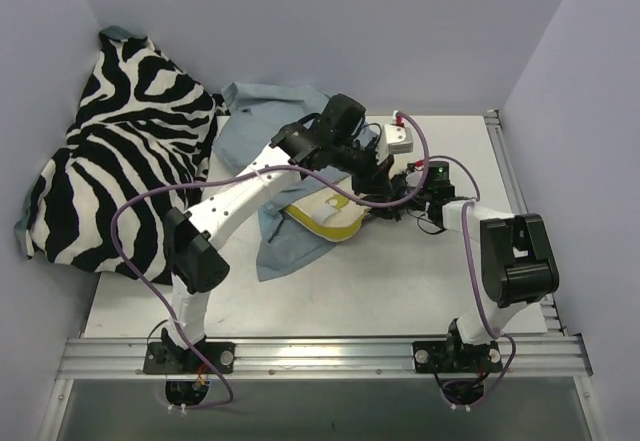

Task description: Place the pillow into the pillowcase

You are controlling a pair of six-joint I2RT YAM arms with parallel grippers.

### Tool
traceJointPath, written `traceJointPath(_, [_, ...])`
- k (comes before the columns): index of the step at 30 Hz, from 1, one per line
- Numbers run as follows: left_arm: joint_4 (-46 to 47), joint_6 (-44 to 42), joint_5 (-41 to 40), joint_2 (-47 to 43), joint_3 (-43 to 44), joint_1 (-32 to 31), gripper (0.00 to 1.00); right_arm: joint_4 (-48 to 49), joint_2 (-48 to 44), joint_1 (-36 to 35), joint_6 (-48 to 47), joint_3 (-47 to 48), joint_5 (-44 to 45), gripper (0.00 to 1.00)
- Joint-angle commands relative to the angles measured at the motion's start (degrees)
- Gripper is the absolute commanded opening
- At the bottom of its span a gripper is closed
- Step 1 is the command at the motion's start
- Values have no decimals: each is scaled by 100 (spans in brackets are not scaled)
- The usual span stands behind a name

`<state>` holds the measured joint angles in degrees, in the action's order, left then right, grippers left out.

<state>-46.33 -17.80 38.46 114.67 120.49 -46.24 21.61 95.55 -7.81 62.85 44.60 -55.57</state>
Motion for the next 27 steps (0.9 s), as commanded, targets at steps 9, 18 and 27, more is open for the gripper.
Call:
traceJointPath(9, [78,620,-793,-1033,-1321,1212,56,-787,-801,165,-631,489,116,0])
traceJointPath(18, [501,-540,-2413,-1096,-2521,1504,70,-3416,-810,1044,-3444,383,547,0])
traceJointPath(27, [871,-443,-2159,-587,-2548,1030,79,-3628,-502,1133,-3877,198,609,0])
